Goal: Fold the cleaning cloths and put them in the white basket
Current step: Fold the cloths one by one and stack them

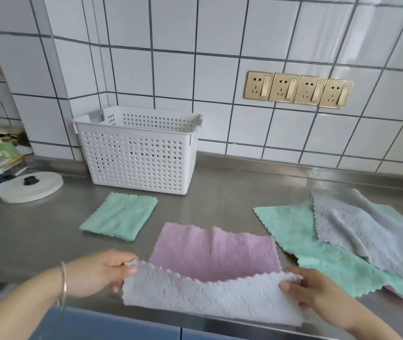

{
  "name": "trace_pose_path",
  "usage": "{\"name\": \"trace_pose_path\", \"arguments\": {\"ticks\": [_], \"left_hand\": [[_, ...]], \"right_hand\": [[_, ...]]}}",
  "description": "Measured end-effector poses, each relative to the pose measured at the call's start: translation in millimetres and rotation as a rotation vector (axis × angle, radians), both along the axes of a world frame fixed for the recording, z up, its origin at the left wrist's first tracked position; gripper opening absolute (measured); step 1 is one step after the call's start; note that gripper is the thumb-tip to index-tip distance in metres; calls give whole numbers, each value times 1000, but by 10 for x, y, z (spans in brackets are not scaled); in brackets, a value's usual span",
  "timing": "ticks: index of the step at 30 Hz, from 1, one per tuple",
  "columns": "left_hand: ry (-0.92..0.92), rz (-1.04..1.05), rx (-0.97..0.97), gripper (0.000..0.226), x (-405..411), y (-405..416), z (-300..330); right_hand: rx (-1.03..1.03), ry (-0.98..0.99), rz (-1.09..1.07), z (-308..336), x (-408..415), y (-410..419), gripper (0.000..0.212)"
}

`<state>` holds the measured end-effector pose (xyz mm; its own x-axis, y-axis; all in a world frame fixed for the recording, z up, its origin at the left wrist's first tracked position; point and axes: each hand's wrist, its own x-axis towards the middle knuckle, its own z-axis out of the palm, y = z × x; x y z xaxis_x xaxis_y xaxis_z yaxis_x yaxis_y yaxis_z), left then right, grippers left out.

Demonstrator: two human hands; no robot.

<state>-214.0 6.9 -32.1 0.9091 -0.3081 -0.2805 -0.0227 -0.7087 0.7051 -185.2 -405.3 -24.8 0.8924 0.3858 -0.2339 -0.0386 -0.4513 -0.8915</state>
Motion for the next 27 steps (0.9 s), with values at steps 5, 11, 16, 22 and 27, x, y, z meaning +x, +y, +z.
{"name": "trace_pose_path", "arguments": {"ticks": [5, 11, 16, 22, 27], "left_hand": [[-90, 269, -28, 32, 424, -271, 24], [-274, 499, 278, 31, 899, -553, -172], [-302, 575, 401, 26, 1049, -635, -301], [-338, 612, 445, 30, 1074, -663, -359], [-347, 586, 504, 31, 1105, -682, -381]], "right_hand": [[-151, -141, -157, -89, 359, 178, 34], [-320, -254, -321, -225, 633, 350, 35], [-344, -253, -435, -292, 704, 411, 33], [-391, -278, -495, -328, 748, 442, 35], [-450, -291, -516, -368, 768, 483, 34]]}}
